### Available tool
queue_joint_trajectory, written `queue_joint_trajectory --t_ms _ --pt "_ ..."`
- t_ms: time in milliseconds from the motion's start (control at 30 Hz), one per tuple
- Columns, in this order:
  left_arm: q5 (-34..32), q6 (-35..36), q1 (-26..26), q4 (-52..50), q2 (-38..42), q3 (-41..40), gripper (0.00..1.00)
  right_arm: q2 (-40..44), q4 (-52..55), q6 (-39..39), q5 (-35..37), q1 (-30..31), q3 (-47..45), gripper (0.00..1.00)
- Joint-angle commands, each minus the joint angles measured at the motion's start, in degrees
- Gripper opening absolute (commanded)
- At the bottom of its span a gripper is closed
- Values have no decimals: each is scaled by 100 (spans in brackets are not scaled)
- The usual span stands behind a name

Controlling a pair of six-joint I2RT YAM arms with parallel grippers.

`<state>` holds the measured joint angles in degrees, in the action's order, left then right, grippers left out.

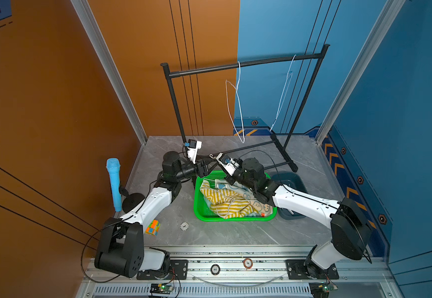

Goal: Remove the clothespins securing towels to the hanger
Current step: Place the clothespin in the storage box.

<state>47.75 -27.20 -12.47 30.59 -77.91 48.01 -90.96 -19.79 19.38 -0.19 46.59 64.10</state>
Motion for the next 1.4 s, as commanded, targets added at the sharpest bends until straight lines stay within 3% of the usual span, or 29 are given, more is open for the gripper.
queue_joint_trajectory --t_ms 0,367,600,833,1000,1167,1367 --pt "-159 321 65 79 235 -146 63 292 185 -121 111 46 -111 5" --pt "-987 1164 219 72 928 -461 73 1016 1000 -230 612 76 -352 4" --pt "-1668 1855 228 -44 1383 -694 76 1892 2566 -652 1284 139 -275 4" --pt "-2296 2583 234 -635 1684 -700 76 2863 4406 -1711 1858 -44 -347 4" --pt "-2591 2978 229 -910 1805 -713 77 3456 4961 -2476 1741 -598 -680 2" --pt "-2786 3218 222 -1066 1884 -714 77 3716 5029 -3081 1013 -1911 -1169 0" --pt "-2800 3231 227 -1098 1837 -714 77 3445 4910 -3254 535 -3108 -1606 0"
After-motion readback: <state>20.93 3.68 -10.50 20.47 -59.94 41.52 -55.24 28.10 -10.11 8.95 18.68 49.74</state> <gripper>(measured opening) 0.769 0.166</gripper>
